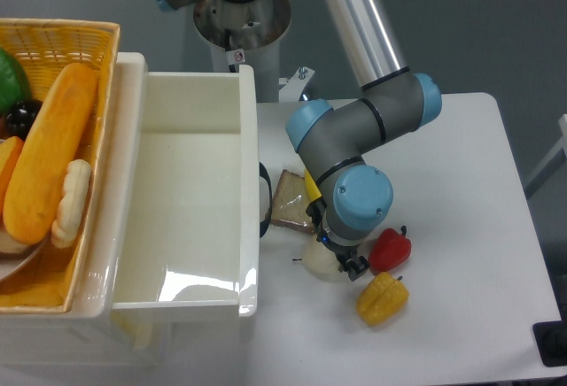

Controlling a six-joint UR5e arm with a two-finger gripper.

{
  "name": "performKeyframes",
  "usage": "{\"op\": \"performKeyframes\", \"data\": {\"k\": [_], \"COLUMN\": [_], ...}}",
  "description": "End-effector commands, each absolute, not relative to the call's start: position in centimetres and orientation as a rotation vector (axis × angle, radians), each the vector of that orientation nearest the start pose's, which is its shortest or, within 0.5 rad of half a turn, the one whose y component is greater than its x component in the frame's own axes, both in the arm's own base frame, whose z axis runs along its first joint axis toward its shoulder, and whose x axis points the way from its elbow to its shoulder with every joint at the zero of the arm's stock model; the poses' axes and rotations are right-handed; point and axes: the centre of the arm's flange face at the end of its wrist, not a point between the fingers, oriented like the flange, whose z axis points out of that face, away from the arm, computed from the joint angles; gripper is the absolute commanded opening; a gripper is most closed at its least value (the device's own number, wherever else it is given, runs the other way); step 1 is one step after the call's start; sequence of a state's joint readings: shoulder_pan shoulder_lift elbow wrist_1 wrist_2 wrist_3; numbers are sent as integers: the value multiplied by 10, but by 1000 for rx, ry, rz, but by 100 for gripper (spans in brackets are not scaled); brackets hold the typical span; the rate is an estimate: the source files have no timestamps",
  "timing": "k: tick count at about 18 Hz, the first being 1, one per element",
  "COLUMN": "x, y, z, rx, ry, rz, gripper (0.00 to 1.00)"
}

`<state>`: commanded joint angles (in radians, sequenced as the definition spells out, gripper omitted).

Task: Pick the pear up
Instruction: 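Close the gripper around the white round fruit, then lift the white fruit up off the table with the gripper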

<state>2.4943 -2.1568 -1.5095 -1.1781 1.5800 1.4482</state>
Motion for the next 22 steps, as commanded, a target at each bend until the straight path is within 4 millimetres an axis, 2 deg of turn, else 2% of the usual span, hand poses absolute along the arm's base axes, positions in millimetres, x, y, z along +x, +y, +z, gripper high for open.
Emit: {"op": "performKeyframes", "data": {"k": [2,3,5,10,14,18,22], "x": [-448,-448,-449,-453,-463,-478,-480], "y": [504,505,504,501,488,464,446], "z": [210,210,213,227,261,298,314], "rx": [-3084,-3083,-3082,-3074,-3028,-2991,-2989], "ry": [827,829,826,813,744,665,689], "rz": [-185,-183,-176,-147,-105,-83,-118], "gripper": [58,52,46,45,45,45,44]}}
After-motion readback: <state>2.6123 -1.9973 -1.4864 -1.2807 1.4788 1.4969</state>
